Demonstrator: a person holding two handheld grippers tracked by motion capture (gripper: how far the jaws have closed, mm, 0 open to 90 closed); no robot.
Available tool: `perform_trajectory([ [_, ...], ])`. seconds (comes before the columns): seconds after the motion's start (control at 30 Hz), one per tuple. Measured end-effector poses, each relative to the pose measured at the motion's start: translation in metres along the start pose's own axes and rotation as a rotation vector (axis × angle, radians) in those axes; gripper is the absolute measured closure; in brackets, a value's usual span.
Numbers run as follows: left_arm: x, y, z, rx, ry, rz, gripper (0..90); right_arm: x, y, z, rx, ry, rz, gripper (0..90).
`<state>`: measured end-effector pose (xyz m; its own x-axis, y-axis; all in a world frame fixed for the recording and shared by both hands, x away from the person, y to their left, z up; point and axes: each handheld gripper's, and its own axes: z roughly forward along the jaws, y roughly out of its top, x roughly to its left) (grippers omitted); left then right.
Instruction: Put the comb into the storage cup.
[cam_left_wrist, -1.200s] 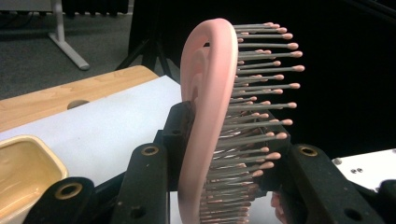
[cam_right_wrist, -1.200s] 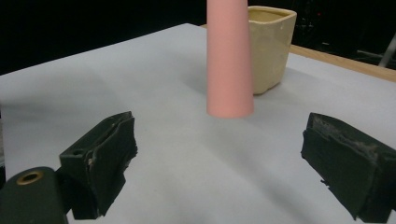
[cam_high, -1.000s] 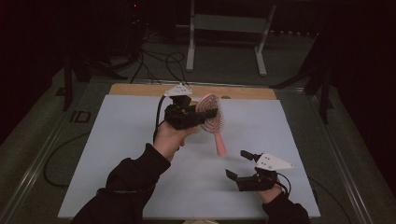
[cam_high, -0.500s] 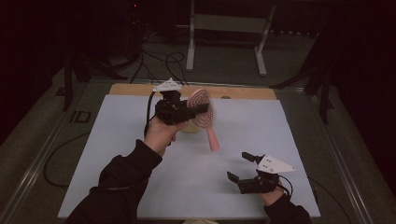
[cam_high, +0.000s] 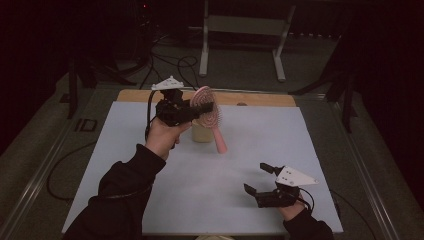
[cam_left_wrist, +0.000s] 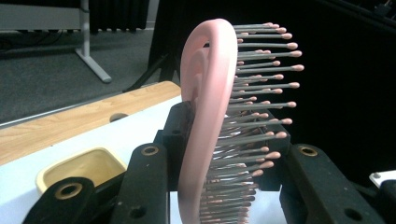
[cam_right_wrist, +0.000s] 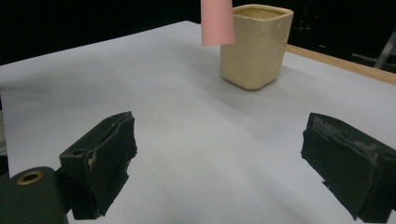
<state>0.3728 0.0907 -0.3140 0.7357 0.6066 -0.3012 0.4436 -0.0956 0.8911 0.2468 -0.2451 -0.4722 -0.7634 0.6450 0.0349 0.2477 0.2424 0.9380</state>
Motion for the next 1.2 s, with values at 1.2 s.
perform_trajectory([
  [1.2, 0.035, 0.040, -0.014, -0.062, 0.130, -0.032, 65.9, -0.001, 0.001, 0.000, -0.005, 0.000, 0.011, 9.6],
])
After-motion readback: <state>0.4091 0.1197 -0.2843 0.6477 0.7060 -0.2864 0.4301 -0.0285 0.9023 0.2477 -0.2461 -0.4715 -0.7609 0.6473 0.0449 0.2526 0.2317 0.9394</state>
